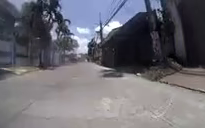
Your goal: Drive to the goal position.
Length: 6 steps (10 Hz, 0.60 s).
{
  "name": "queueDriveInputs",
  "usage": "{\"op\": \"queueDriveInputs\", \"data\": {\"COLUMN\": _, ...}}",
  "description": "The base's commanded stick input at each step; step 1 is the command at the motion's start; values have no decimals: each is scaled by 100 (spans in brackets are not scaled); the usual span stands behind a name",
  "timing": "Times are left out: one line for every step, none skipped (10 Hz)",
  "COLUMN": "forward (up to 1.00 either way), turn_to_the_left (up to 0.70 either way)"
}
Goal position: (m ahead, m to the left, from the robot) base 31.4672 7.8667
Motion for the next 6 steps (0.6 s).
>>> {"op": "queueDriveInputs", "data": {"forward": 85, "turn_to_the_left": 0}}
{"op": "queueDriveInputs", "data": {"forward": 85, "turn_to_the_left": 0}}
{"op": "queueDriveInputs", "data": {"forward": 85, "turn_to_the_left": 0}}
{"op": "queueDriveInputs", "data": {"forward": 85, "turn_to_the_left": 0}}
{"op": "queueDriveInputs", "data": {"forward": 85, "turn_to_the_left": 0}}
{"op": "queueDriveInputs", "data": {"forward": 85, "turn_to_the_left": 0}}
